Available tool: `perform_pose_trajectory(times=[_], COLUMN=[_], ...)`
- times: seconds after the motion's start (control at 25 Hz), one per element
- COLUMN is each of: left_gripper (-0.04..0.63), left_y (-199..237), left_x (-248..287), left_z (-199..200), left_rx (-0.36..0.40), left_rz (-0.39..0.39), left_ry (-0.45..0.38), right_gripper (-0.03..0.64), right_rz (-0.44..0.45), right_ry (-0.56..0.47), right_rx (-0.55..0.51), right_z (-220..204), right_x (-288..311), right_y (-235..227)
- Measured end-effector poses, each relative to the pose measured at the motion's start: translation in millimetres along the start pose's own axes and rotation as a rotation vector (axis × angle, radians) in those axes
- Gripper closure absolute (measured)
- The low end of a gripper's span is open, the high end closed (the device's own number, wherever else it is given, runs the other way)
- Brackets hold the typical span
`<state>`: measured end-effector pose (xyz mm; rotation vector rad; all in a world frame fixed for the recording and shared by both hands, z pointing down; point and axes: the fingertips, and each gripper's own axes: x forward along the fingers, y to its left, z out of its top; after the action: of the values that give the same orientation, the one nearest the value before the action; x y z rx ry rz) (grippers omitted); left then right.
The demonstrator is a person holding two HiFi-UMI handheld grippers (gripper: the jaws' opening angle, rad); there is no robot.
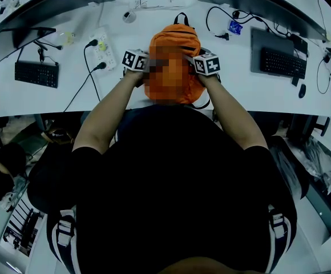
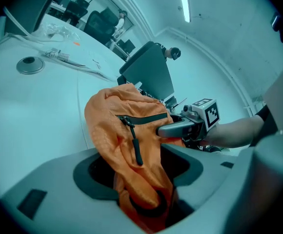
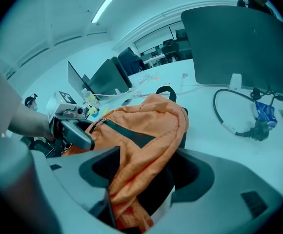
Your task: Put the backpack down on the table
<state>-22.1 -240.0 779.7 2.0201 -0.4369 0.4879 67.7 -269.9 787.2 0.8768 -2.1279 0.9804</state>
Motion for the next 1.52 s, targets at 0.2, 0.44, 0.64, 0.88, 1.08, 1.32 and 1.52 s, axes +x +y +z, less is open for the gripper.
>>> perform_pose_trajectory(times=[0.2,0.44,0.64,0.88,1.08,1.32,1.52], left_gripper=[0.317,0.31,0.31,0.31,0.31,0.311,0.388], left_y=[10.2,16.1,19.4,22.4,4.7,-18.9,-43.1], left_x=[-13.8,-32.5,-50.2,-80.2,-99.6,-114.4,-125.5], left_z=[-1.8,2.8,6.1,13.0,23.4,27.9,31.7], left_rx=[-0.015,-0.028,-0.016,-0.002,0.023,0.044,0.126], left_rz=[0.046,0.091,0.164,0.238,0.216,0.203,0.212], left_ry=[-0.037,-0.106,-0.157,-0.241,-0.326,-0.389,-0.42], right_gripper=[0.299,0.298,0.298,0.299,0.348,0.416,0.473], right_rz=[-0.007,-0.022,-0.042,-0.087,-0.121,-0.115,-0.069], right_ry=[-0.026,-0.054,-0.081,-0.115,-0.175,-0.208,-0.247], right_rx=[0.005,0.016,0.024,0.03,0.035,-0.055,-0.072], right_z=[2.5,3.2,5.4,2.8,5.4,11.4,18.0], right_x=[-10.1,-23.0,-38.0,-59.9,-84.2,-106.6,-122.8], right_y=[-4.1,-9.3,-14.4,-21.7,-25.6,-9.1,12.2])
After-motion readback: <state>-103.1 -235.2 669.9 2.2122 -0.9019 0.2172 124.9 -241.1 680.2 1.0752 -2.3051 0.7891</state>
